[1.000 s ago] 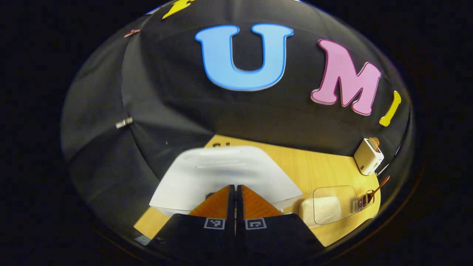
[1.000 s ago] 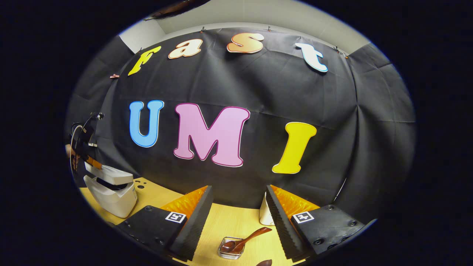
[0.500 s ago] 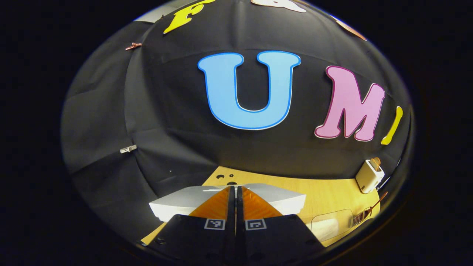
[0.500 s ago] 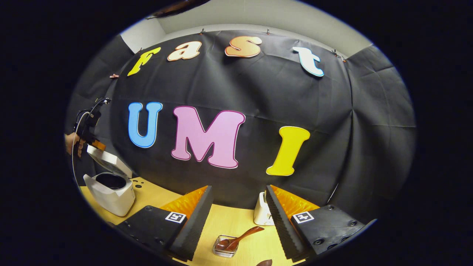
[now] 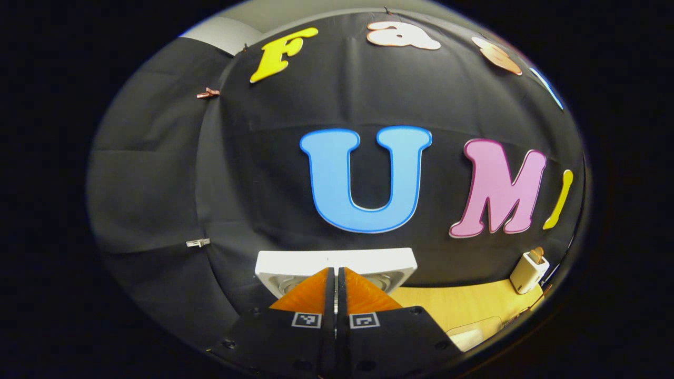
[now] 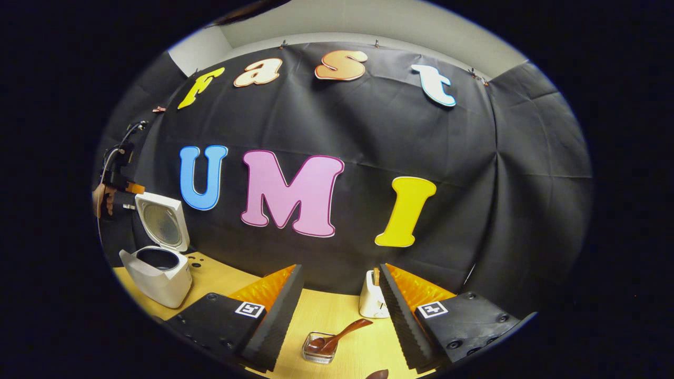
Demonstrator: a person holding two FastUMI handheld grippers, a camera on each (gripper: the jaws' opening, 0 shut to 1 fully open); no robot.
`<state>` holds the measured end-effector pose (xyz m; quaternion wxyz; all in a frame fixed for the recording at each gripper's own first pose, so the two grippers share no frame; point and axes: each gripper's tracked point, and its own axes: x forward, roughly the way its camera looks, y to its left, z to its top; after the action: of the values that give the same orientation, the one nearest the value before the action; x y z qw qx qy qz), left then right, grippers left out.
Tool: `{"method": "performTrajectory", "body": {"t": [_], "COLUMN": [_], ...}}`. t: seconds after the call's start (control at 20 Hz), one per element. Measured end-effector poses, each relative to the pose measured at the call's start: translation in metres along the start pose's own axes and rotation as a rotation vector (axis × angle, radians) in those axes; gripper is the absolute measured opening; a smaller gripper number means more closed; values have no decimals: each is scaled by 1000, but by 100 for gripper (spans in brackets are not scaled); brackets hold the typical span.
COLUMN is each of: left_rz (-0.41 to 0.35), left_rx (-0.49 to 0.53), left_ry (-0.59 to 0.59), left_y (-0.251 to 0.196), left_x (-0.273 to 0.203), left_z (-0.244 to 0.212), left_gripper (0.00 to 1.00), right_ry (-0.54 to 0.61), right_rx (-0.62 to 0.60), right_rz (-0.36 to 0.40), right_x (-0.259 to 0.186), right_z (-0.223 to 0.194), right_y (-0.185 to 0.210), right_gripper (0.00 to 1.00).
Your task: Close the left gripper, press the button to open the rice cooker; take a wooden spoon from the chopstick holder with the right hand, scoop a spoonful of rice and pour it into the rice cooker, then put the wooden spoon back into the chopstick holder.
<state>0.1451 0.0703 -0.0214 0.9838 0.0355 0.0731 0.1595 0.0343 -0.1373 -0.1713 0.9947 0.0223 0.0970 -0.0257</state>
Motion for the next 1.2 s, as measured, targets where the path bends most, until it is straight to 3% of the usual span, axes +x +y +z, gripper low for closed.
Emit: {"method": "performTrajectory", "body": {"t": [0.25, 0.35, 0.4, 0.45, 0.5, 0.55, 0.7, 1.2], "left_rz": [-44, -109, -136, -148, -158, -163, -141, -128], "left_rx": [-30, -38, -40, -39, -37, -30, 4, 29], "left_ry": [-74, -98, -107, -110, -103, -90, -64, 61], "left_y": [-18, -36, -45, -50, -56, -63, -69, -88], "left_x": [-39, -56, -64, -68, -72, -76, -85, -95], "left_z": [14, 17, 18, 17, 16, 9, -7, -69], "left_gripper": [5, 9, 25, 34, 53, 57, 98, 98], "right_ry": [97, 153, 185, 212, 229, 249, 298, 432], "right_rx": [86, 119, 133, 152, 171, 187, 206, 266], "right_rz": [-19, -29, -37, -38, -34, -32, -12, 11], "right_x": [1, 5, 7, 11, 16, 22, 41, 94], "right_z": [-45, -78, -95, -111, -122, -136, -173, -273], "right_y": [-5, -9, -12, -13, -12, -11, -6, -2], "right_gripper": [89, 89, 89, 89, 89, 90, 90, 89]}}
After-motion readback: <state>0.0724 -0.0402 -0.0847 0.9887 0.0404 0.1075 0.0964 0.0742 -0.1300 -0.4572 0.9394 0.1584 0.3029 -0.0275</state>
